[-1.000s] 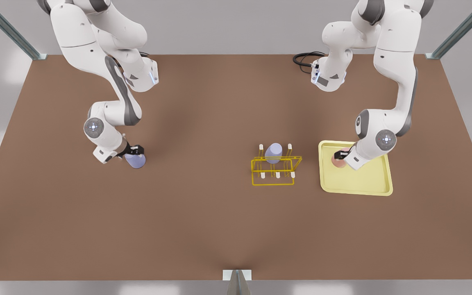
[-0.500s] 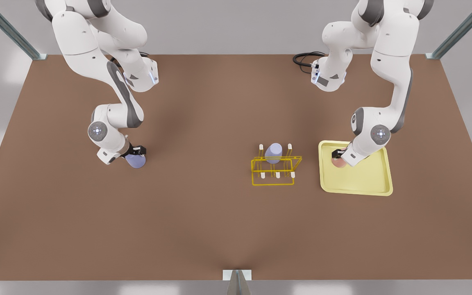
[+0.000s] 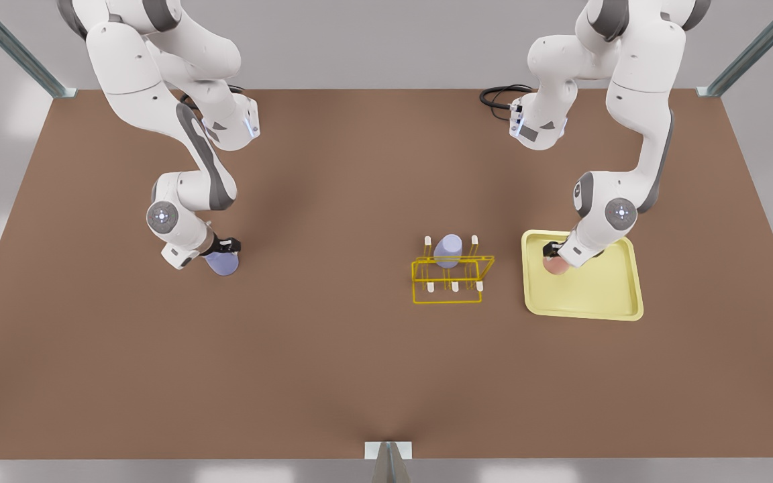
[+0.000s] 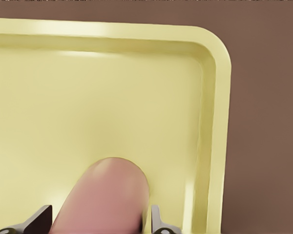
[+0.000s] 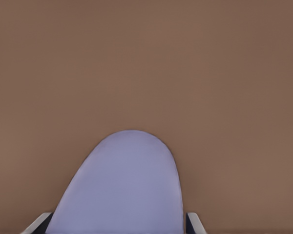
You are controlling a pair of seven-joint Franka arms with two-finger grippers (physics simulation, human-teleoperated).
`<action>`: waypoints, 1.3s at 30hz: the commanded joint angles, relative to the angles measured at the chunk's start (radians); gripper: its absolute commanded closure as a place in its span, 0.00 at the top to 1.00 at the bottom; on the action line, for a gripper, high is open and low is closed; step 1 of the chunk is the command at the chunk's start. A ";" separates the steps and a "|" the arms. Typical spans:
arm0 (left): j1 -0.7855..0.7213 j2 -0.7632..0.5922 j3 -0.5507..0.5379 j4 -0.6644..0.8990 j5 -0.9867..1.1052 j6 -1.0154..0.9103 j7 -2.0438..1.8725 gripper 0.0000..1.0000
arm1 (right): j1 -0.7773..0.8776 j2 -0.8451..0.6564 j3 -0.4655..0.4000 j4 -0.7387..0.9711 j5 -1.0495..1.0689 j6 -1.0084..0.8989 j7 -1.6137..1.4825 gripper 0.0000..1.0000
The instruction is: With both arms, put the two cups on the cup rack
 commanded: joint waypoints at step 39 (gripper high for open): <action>-0.020 -0.067 -0.023 0.207 -0.005 -0.401 -0.093 0.83 | 0.282 0.074 0.094 0.397 0.657 -0.184 -0.045 0.84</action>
